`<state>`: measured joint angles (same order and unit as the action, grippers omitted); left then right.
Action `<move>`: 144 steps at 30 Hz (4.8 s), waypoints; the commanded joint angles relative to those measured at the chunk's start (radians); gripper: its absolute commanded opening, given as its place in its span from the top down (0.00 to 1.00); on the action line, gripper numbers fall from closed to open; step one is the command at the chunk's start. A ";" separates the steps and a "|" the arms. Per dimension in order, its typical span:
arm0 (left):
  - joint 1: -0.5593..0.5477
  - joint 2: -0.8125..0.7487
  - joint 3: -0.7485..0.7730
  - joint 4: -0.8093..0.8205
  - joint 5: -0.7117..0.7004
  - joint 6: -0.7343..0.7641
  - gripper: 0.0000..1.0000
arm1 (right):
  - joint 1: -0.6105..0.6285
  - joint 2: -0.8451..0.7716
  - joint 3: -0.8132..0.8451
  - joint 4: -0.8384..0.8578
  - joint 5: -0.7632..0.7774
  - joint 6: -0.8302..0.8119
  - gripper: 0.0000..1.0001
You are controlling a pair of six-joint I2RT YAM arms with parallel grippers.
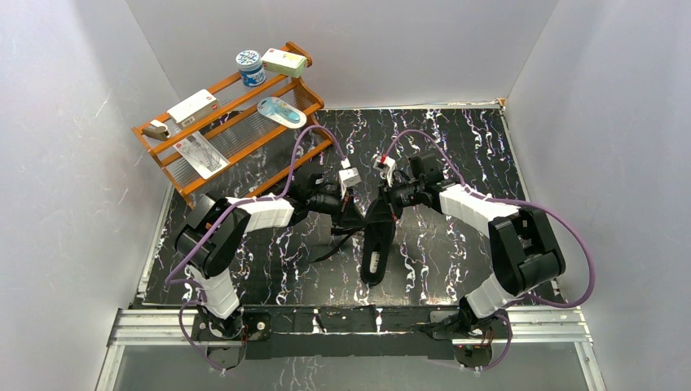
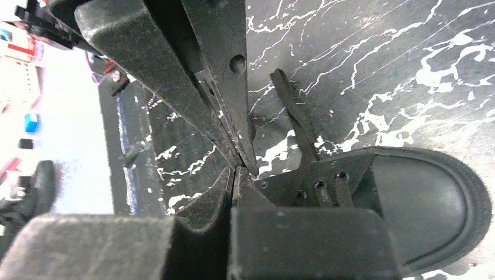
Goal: Tie the shoes
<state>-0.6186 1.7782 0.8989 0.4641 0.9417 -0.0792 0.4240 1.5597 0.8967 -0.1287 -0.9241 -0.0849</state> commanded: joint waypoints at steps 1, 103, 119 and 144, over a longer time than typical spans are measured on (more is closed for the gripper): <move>-0.001 -0.071 0.021 -0.056 -0.057 0.028 0.89 | 0.002 -0.006 0.027 0.034 0.008 -0.011 1.00; -0.176 -0.602 -0.138 -0.399 -0.550 -0.221 1.00 | 0.003 -0.153 -0.050 0.015 0.334 0.494 1.00; -0.460 -0.241 -0.009 -0.007 -0.486 -0.256 1.00 | 0.004 -0.086 0.041 -0.040 0.274 0.475 1.00; -0.119 -0.697 -0.303 -0.111 -0.446 -0.319 0.74 | 0.003 -0.115 0.023 -0.047 -0.069 0.226 1.00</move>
<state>-0.8204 1.0058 0.6975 0.2214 0.3775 -0.3557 0.4259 1.4796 0.8940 -0.2092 -0.8707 0.1898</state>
